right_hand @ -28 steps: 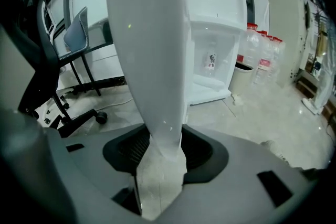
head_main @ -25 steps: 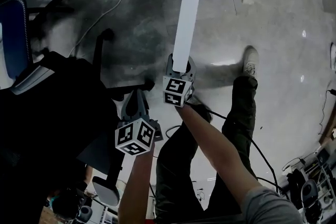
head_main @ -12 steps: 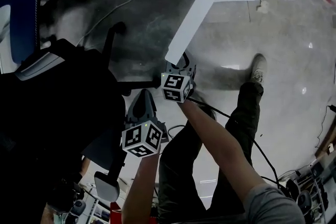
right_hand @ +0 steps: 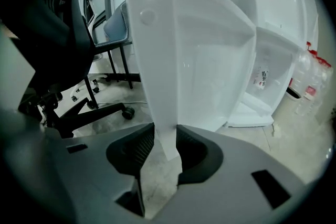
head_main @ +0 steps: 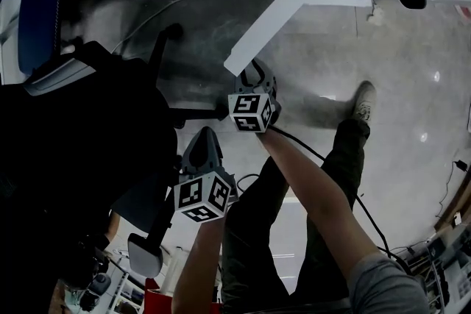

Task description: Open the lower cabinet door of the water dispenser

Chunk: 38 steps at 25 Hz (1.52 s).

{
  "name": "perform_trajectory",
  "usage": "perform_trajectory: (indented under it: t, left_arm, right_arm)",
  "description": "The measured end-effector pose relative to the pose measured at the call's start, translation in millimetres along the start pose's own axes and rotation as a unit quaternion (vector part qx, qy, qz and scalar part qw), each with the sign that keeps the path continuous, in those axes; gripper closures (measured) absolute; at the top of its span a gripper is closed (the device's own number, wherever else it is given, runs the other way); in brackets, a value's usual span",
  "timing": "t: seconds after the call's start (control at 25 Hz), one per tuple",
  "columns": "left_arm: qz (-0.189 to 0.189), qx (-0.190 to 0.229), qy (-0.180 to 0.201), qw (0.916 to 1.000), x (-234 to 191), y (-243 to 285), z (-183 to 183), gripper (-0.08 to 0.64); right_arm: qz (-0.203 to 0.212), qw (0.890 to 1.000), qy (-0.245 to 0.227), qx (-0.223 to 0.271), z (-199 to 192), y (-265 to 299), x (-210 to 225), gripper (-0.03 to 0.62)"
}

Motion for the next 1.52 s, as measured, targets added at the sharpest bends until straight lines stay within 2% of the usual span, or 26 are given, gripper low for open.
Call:
perform_trajectory:
  t: [0.32,0.52,0.76,1.04,1.16,1.52]
  left_arm:
    - [-0.007,0.001,0.015,0.9999,5,0,3,0.552]
    - [-0.009,0.005,0.012,0.9999,3,-4,5,0.552]
    - [-0.013,0.011,0.013,0.9998,16,-24,17,0.552]
    - [-0.011,0.016,0.010,0.9998,49,-65,36,0.552]
    - [-0.014,0.016,0.014,0.9997,70,-84,45,0.552]
    - [-0.011,0.045,0.006,0.9989,132,-126,84,0.552]
  right_arm:
    - [0.013,1.000,-0.012,-0.004,8,4,0,0.456]
    - [0.035,0.999,-0.041,-0.002,6,-8,3,0.457]
    - [0.067,0.995,-0.063,0.030,18,-59,12,0.511]
    - [0.086,0.994,-0.039,0.060,45,-129,39,0.567]
    - [0.095,0.993,-0.019,0.073,63,-162,50,0.575]
    - [0.150,0.982,-0.029,0.108,135,-246,85,0.581]
Point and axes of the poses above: the fingertips, and each gripper's own axes: y forward along the fingers, x to its right, z out of its top, the point moved 7 cm from there along -y, backward along the fingers, and after that the axes turned 1 degree about -x, right-handed, at the moved point
